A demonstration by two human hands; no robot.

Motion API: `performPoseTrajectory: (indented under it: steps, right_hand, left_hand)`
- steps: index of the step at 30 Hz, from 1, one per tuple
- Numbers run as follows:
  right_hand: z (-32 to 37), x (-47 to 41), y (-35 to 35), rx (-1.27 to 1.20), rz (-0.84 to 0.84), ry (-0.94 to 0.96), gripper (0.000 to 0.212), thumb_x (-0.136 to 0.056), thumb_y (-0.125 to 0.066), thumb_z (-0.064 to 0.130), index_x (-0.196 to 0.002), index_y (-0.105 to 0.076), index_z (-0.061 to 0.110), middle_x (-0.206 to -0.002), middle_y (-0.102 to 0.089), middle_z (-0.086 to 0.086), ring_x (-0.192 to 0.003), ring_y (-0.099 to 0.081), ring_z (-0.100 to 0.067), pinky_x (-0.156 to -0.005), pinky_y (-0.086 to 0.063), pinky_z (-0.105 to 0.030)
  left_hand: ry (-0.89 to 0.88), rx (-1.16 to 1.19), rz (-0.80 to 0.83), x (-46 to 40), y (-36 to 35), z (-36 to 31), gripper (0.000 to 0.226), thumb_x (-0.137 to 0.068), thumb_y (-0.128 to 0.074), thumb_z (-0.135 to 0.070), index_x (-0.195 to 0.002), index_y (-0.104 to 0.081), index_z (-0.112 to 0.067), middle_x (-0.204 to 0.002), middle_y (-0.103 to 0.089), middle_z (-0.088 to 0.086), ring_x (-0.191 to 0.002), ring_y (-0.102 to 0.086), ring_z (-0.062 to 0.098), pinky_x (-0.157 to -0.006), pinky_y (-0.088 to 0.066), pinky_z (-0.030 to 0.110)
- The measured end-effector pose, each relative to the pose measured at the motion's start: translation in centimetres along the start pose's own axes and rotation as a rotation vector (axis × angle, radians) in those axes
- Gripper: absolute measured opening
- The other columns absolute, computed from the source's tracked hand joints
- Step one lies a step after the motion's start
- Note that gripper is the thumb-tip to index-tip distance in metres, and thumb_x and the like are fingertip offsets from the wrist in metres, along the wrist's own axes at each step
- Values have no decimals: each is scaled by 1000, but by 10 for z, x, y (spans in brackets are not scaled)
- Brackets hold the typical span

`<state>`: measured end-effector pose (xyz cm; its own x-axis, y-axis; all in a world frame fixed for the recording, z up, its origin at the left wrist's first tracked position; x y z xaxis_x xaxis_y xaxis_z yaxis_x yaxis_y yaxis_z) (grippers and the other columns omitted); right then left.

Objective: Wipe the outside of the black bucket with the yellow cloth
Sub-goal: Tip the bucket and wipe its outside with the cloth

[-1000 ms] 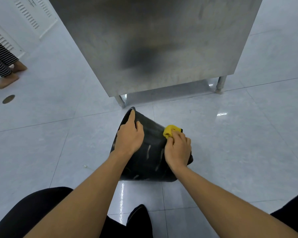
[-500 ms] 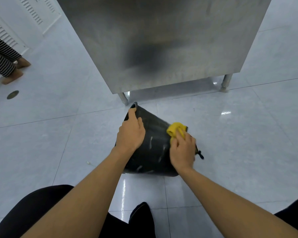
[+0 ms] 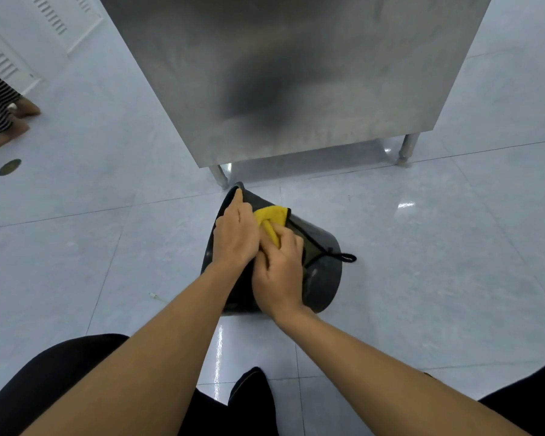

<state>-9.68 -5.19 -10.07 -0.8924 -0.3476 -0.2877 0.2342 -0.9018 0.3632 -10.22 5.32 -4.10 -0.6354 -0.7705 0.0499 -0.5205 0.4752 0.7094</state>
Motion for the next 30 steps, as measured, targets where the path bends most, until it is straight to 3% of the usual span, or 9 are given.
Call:
performPoseTrajectory:
  steps: [4, 6, 8, 12, 16, 20, 23, 26, 30]
  right_hand:
    - [-23, 4, 2, 100, 16, 103, 40, -98, -46, 21, -133, -63, 12, -133, -56, -10, -119, -44, -27, -105, -42, -33]
    - [-52, 4, 8, 162, -30, 22, 43, -95, -45, 21, -133, -63, 11, -131, -57, -14, -116, -45, -31, -103, -44, -40]
    - [-82, 7, 19, 194, -83, -117, 42, -96, -46, 21, -134, -62, 11, -131, -56, -17, -114, -44, -35, -100, -46, -47]
    - [-108, 11, 30, 178, -104, -319, 37, -100, -49, 14, -136, -60, 13, -136, -51, -15, -117, -41, -35, -100, -45, -44]
    - [-66, 5, 17, 140, -87, -124, 39, -96, -46, 20, -128, -66, 11, -129, -58, -13, -108, -47, -34, -94, -47, -45]
    - [-11, -4, -4, 59, 13, 82, 39, -97, -47, 20, -130, -66, 12, -130, -59, -6, -114, -47, -27, -98, -44, -30]
    - [-16, -8, -7, 114, 62, 114, 42, -98, -45, 25, -135, -62, 14, -135, -57, -6, -118, -45, -27, -101, -43, -31]
    - [-62, -10, 5, 191, 23, -64, 43, -98, -45, 28, -136, -61, 16, -138, -53, -10, -119, -43, -32, -103, -44, -41]
    - [-103, -7, 24, 246, -15, -312, 39, -103, -44, 23, -139, -57, 19, -147, -45, -7, -124, -38, -31, -102, -42, -41]
  left_hand:
    - [-35, 33, 33, -6, -3, 6, 52, -102, -25, -22, -154, -35, -22, -130, -60, 1, -101, -56, 17, -98, -40, 34]
    - [0, 49, 51, -13, -2, 13, 51, -105, -25, -23, -155, -31, -20, -147, -50, 7, -125, -51, 24, -109, -33, 34]
    - [28, 70, 58, -13, -2, 16, 50, -108, -25, -28, -157, -25, -20, -156, -38, 3, -141, -37, 22, -115, -23, 31]
    - [28, 156, 21, -3, -7, 13, 51, -107, -25, -34, -157, -20, -26, -127, -50, -11, -119, -44, 10, -111, -32, 39]
    - [56, 125, 12, -11, -10, 16, 51, -106, -25, -38, -156, -23, -28, -152, -43, 0, -138, -40, 26, -111, -30, 40]
    - [24, 64, 16, -16, -6, 13, 51, -106, -24, -37, -156, -26, -28, -155, -40, 0, -141, -37, 26, -114, -26, 41]
    - [34, 26, 22, -23, 0, 15, 51, -106, -26, -35, -156, -27, -23, -155, -40, 4, -141, -37, 27, -114, -28, 41]
    - [67, 13, 30, -28, 6, 23, 51, -108, -26, -35, -157, -26, -22, -157, -38, 5, -142, -35, 28, -115, -28, 41]
    - [78, -21, 14, -24, 7, 25, 52, -108, -24, -36, -158, -22, -21, -156, -38, 5, -142, -37, 29, -115, -29, 41]
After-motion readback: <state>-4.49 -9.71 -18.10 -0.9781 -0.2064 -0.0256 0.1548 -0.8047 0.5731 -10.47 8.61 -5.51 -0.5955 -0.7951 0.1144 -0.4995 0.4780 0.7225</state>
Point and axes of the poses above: each hand's wrist, its own x-axis away from the middle knuckle, its own y-axis out of the back of the hand, z = x × y, the point moved 6 cm from there along -x, towards the middle knuckle
